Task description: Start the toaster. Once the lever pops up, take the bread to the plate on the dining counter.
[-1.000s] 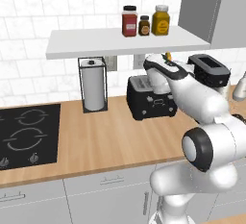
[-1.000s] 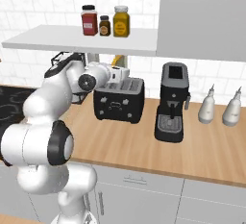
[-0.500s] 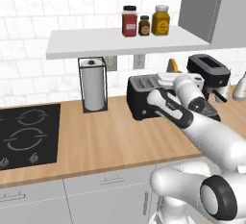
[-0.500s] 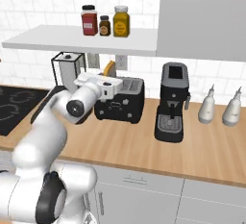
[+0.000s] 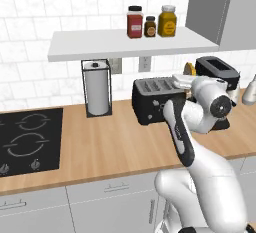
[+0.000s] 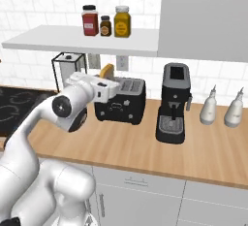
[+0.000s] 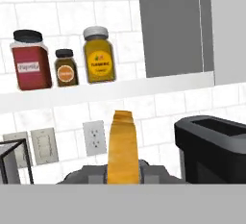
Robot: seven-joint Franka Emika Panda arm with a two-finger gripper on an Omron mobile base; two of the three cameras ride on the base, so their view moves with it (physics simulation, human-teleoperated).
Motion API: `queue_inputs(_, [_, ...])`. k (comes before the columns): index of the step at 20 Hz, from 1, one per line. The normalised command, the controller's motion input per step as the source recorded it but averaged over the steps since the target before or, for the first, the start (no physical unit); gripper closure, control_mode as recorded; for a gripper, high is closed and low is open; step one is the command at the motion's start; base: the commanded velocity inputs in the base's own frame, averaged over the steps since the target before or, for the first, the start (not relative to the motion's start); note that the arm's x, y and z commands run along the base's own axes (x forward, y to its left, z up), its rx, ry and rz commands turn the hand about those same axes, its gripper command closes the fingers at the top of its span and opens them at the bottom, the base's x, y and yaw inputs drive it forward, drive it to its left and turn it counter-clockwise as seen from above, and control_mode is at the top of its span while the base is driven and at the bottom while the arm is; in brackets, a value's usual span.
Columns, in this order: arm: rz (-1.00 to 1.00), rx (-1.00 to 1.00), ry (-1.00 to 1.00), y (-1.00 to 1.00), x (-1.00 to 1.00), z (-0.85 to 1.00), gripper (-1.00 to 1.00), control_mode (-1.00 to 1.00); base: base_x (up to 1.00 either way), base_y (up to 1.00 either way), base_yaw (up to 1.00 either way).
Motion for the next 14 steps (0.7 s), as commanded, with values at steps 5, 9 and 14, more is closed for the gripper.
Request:
queue_inputs(5, [0.0,0.14,0.43,0.08,-0.61,1.0,1.0,-1.0,0.0,0.0,0.0])
queue_inputs(9, [0.0,0.08,0.42,0.05,-0.56,0.66,1.0,-1.0,0.0,0.0,0.0])
queue_inputs(14, [0.0,0.01,0.32,0.02,-0.48,0.08,1.0,-1.0,0.0,0.0,0.0])
